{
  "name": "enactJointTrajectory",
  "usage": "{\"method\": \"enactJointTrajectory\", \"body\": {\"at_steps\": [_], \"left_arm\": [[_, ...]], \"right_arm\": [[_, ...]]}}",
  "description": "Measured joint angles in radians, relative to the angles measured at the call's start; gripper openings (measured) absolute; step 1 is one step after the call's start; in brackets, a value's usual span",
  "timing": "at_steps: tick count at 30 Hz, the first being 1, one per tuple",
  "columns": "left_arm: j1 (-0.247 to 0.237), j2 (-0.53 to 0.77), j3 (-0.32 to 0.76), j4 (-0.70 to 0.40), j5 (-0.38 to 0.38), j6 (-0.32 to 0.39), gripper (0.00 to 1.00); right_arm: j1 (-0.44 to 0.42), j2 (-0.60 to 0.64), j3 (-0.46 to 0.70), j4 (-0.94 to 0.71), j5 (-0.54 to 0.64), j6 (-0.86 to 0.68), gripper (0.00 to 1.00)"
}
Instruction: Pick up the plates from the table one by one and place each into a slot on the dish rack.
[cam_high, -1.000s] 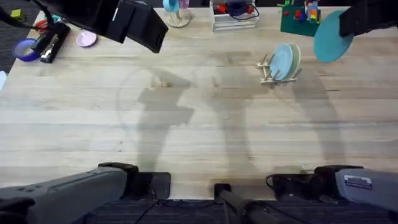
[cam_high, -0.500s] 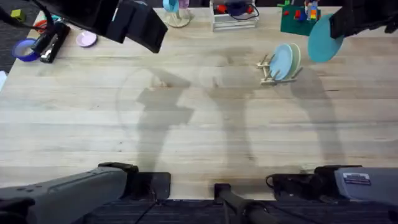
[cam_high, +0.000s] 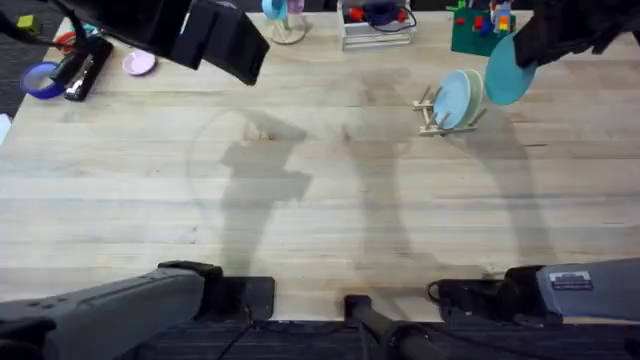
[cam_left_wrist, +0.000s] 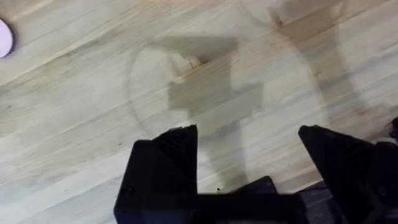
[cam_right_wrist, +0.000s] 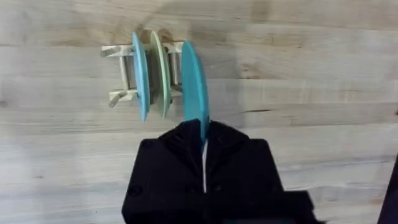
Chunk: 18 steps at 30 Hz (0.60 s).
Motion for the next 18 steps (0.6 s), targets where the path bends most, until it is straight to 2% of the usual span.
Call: {"method": "enactJointTrajectory", "body": {"at_steps": [18], "left_arm": [[0.0,0.0,0.0,0.0,0.0,0.0,0.995]], "right_arm": [[0.0,0.099,0.0,0.004,-0.035,0.0,0.028]]}}
